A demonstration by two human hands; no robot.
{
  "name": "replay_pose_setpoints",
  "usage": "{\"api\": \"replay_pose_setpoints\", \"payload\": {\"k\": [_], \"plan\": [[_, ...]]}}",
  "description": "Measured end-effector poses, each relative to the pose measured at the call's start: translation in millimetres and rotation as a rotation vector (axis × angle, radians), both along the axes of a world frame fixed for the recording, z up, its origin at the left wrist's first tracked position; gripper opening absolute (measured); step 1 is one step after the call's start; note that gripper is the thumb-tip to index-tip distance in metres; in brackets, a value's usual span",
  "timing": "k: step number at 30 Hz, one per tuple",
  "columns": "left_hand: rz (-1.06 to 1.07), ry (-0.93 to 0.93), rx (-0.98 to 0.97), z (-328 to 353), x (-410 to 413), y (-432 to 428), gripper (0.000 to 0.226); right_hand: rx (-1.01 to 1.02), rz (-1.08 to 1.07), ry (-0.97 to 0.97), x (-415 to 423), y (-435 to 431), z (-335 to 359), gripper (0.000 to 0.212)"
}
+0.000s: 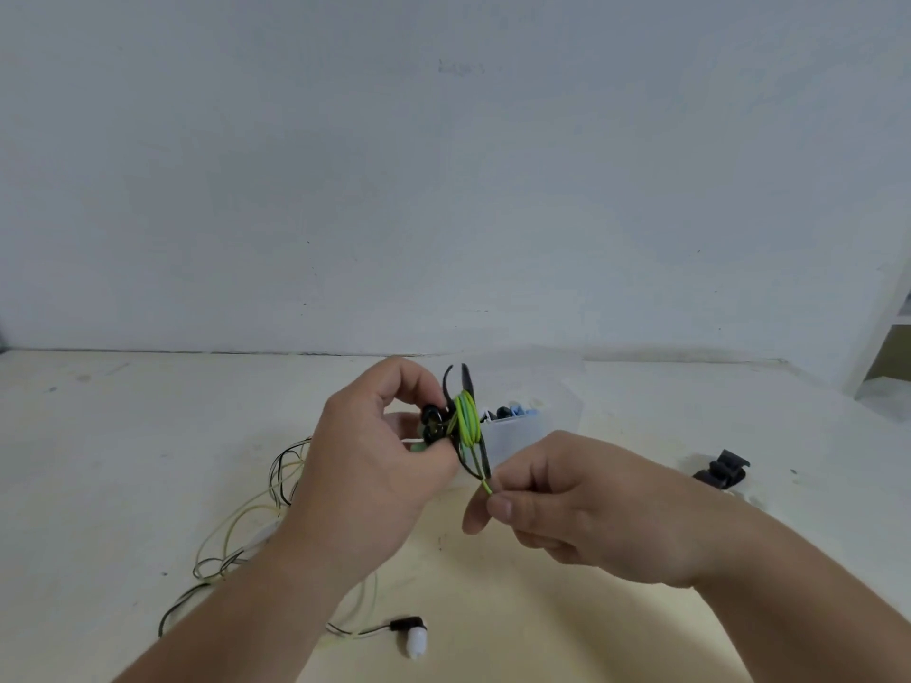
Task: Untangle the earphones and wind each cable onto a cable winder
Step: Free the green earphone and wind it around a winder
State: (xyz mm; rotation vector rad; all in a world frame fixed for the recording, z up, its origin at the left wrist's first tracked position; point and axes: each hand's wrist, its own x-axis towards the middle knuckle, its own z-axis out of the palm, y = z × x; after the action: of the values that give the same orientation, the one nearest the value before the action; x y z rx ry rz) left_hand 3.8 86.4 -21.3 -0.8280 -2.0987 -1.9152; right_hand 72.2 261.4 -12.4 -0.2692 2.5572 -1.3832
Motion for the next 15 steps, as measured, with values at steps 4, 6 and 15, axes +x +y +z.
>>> {"api": "replay_pose_setpoints", "payload": {"k": [4,6,15], "plan": [[0.057,0.036,-0.064,-3,-1,0,0.032,0.014,0.024,-0.012,3,1,4,0.023],[0.106,0.089,-0.153,-5,-1,0,0.033,0.014,0.035,0.001,5,2,6,0.022],[0.057,0.360,-0.479,-8,5,0,0.038,0.162,-0.204,0.354,4,-3,11,0.030]]}}
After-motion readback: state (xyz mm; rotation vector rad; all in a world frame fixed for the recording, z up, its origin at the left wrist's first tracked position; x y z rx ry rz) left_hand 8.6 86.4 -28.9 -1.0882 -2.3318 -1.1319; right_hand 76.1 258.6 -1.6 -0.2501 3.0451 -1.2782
